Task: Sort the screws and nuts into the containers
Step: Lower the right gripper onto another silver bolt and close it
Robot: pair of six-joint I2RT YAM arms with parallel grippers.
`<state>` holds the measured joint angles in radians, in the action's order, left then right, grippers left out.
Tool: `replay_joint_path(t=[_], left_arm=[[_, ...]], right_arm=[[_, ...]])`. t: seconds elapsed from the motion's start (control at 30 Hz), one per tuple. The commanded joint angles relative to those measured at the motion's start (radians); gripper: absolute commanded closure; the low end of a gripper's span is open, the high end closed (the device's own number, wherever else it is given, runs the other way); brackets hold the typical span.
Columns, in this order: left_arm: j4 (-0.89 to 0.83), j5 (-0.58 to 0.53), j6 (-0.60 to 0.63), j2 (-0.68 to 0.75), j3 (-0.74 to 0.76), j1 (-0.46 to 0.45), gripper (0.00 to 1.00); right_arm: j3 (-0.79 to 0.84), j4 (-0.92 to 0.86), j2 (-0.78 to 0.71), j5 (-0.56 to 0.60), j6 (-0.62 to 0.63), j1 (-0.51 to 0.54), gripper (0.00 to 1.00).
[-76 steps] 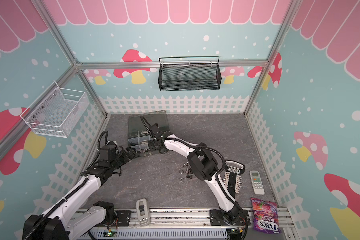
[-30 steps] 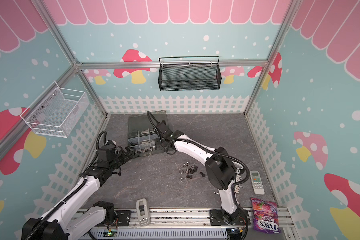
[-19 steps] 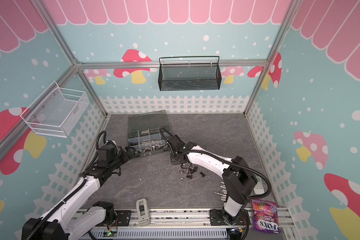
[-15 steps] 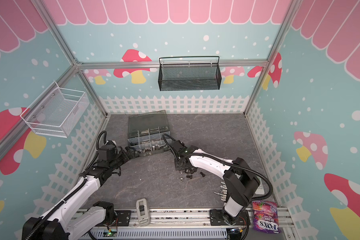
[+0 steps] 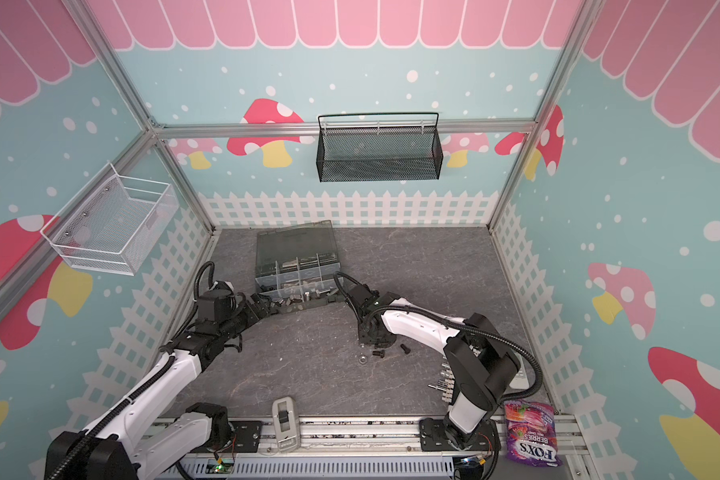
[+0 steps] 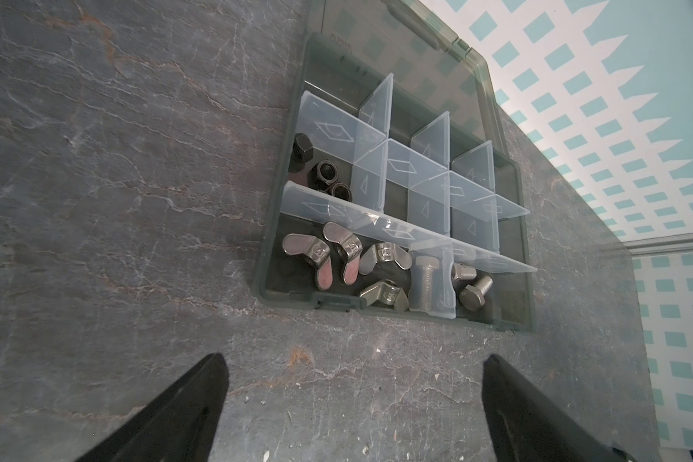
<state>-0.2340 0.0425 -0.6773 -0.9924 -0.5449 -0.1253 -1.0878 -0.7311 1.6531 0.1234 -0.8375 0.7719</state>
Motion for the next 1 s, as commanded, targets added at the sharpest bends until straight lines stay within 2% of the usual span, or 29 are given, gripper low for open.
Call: replay_joint_path(t=[0.0,0.97], left_arm=[[0.014,0.004,-0.009,-0.004,-0.011,0.006,0.0],[0.015,-0.006,-0.01,0.006,0.005,0.006,0.0]], right_arm=[[0.008,0.004,0.025,0.013,-0.006,-0.012,0.74],[0.019,0.103,0.143,-0.035,0.067,-0.037,0.76]])
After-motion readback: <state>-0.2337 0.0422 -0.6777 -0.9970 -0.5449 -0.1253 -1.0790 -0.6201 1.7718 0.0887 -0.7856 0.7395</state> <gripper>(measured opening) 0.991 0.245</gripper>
